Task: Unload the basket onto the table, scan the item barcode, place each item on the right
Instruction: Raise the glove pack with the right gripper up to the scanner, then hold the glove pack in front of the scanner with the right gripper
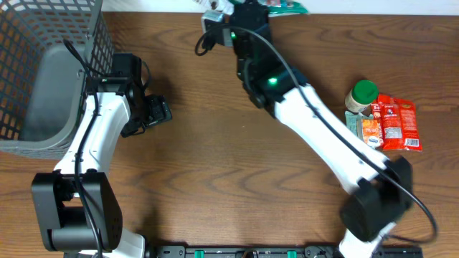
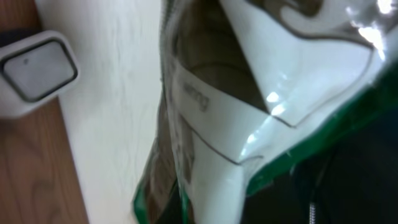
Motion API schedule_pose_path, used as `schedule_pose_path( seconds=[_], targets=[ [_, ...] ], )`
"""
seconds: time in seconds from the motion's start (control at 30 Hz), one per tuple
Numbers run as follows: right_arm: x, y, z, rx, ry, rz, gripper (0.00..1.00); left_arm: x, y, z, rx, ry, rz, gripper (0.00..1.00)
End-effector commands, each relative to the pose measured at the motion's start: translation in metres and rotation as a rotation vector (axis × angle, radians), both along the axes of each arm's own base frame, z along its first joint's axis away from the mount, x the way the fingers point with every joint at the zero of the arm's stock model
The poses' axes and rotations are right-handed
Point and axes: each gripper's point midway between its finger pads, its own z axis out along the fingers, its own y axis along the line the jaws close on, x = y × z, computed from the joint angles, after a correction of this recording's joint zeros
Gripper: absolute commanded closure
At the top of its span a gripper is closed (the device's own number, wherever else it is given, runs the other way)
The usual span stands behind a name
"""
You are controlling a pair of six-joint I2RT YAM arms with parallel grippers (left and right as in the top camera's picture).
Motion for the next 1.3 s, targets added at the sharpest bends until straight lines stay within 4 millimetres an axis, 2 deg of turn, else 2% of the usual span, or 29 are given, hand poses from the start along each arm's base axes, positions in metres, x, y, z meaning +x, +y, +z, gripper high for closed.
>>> schedule_pose_path(
  seconds=[0.0, 0.07, 0.1, 0.17, 0.37, 0.53, 0.73, 0.8, 0.87, 1.0, 1.17, 1.27],
  targets=[
    [0.025, 0.02, -0.032, -0.055, -0.007, 0.066, 0.99, -0.001, 0.005, -0.003, 0.014, 0.013, 0.012, 0.13],
    [0.033, 0.03, -0.048, -0.045, -0.004, 0.108, 0.99, -0.001, 0.005, -0.003, 0.014, 0.013, 0.012, 0.13],
    [0.041, 0.038, -0.062, -0.035, -0.008, 0.137, 0.99, -0.001, 0.005, -0.003, 0.014, 0.013, 0.012, 0.14],
    [0.05, 0.044, -0.075, -0.019, -0.027, 0.149, 0.99, -0.001, 0.005, -0.003, 0.014, 0.013, 0.012, 0.13],
    [0.071, 0.045, -0.116, 0.016, -0.001, 0.19, 0.99, -0.001, 0.005, -0.003, 0.014, 0.013, 0.012, 0.13],
    [0.091, 0.039, -0.126, 0.047, 0.049, 0.166, 0.99, -0.001, 0.005, -0.003, 0.014, 0.013, 0.012, 0.13],
    [0.119, 0.041, -0.118, 0.06, 0.019, 0.147, 0.99, -0.001, 0.005, -0.003, 0.014, 0.013, 0.012, 0.13],
    [0.126, 0.04, -0.12, 0.059, 0.013, 0.141, 0.99, -0.001, 0.005, -0.003, 0.014, 0.013, 0.012, 0.13],
    [0.129, 0.039, -0.129, 0.056, 0.023, 0.14, 0.99, -0.001, 0.005, -0.003, 0.014, 0.013, 0.012, 0.13],
    [0.129, 0.039, -0.165, 0.036, 0.096, 0.134, 0.99, -0.001, 0.005, -0.003, 0.014, 0.013, 0.012, 0.13],
    [0.126, 0.046, -0.184, 0.177, 0.159, 0.13, 0.99, -0.001, 0.005, -0.003, 0.014, 0.013, 0.012, 0.13],
    [0.122, 0.048, -0.191, 0.186, 0.191, 0.131, 0.99, -0.001, 0.005, -0.003, 0.014, 0.013, 0.012, 0.13]
  ],
)
